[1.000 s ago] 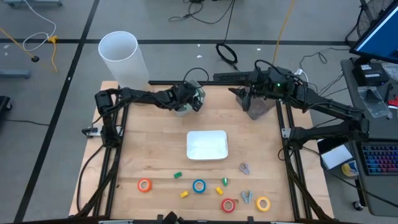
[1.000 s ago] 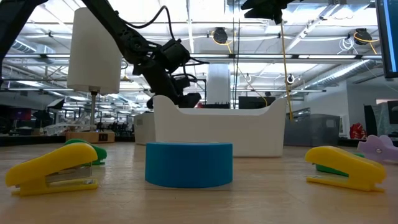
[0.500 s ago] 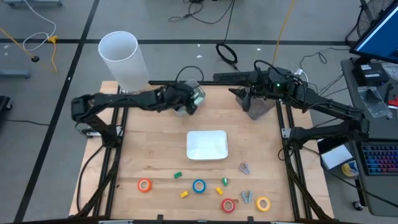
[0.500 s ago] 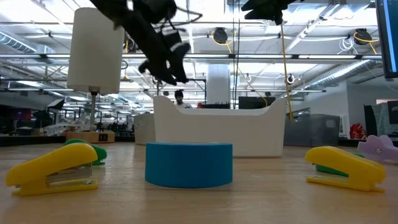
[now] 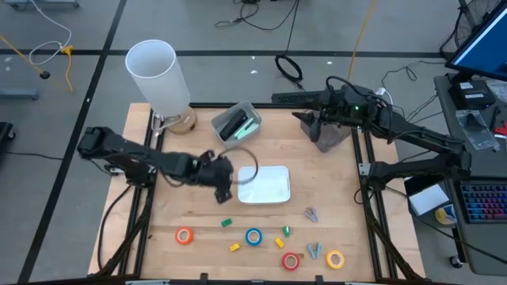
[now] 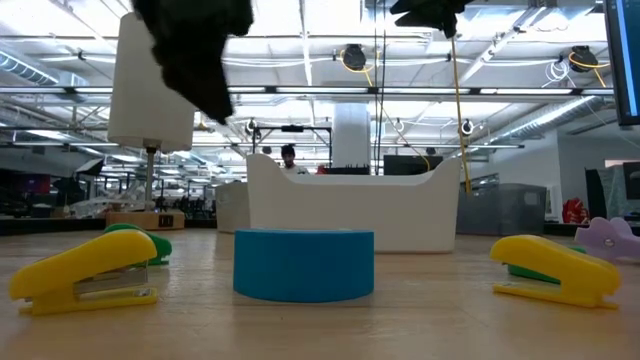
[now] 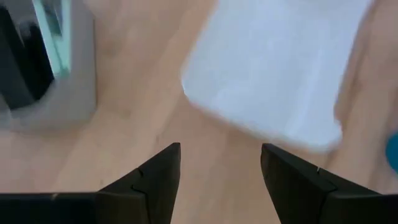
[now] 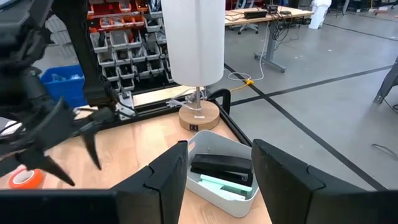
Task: Pick and place Stapler, Stapler remover, tape
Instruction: Put the left green stapler into the gray bin
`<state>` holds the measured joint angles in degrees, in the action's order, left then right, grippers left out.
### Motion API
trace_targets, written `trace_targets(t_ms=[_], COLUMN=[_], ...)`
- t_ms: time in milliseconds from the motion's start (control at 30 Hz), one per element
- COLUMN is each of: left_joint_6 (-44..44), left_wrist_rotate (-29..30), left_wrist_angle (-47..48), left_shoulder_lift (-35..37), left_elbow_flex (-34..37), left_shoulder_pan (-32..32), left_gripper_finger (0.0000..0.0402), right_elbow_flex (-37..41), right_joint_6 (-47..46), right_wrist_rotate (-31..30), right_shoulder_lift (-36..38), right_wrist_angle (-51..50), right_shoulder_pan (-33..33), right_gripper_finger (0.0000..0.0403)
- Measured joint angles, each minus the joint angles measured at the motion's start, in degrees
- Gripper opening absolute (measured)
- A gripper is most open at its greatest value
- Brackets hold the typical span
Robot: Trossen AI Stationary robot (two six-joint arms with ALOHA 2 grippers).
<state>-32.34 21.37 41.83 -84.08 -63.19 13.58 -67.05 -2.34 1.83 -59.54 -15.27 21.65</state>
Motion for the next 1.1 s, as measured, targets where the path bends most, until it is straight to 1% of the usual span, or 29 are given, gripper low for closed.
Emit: trace_targets(t_ms=[100,200,367,533,600,700,867,900,1000,1100], left_joint_6=[-2.9,-1.3,0.6,-1.3,-2.6,-4.4,-7.7,-8.6,-11.7,-14.9], left_wrist_rotate=[1.0,1.0,1.1,0.1,-0.8,-0.8,-0.8,-0.9,-0.9,-0.9], left_wrist_angle=[1.1,0.0,-6.6,-18.6,-21.2,-22.4,-23.2,-23.3,-23.3,-23.4], left_shoulder_lift=[0.1,0.1,0.1,0.1,0.1,0.1,0.1,0.1,0.1,-0.3], left_elbow_flex=[0.0,0.8,4.5,9.8,10.7,10.7,10.7,10.7,10.7,10.7], left_shoulder_pan=[4.1,7.3,10.8,11.9,11.9,11.9,12.3,12.5,12.8,12.9], left_gripper_finger=[0.0223,0.0223,0.0223,0.0223,0.0223,0.0223,0.0223,0.0223,0.0223,0.0223], right_elbow_flex=[0.0,0.0,0.0,0.0,0.0,0.0,0.0,0.0,0.7,4.9], right_joint_6=[-0.2,-0.2,-0.6,0.3,1.3,2.5,5.1,5.4,6.1,4.6], right_wrist_rotate=[0.0,0.0,0.0,0.0,0.0,0.8,7.2,7.6,6.9,5.6], right_shoulder_lift=[0.3,0.5,0.5,0.5,0.5,0.7,3.2,4.0,7.1,11.8], right_wrist_angle=[0.1,0.2,0.4,0.1,-0.3,-1.8,-4.9,-5.6,-7.6,-5.7], right_shoulder_pan=[0.0,0.0,0.0,0.0,0.0,0.0,1.2,1.5,2.4,3.3], right_gripper_finger=[0.0171,0.0171,0.0171,0.0171,0.0171,0.0171,0.0171,0.0171,0.0171,0.0171])
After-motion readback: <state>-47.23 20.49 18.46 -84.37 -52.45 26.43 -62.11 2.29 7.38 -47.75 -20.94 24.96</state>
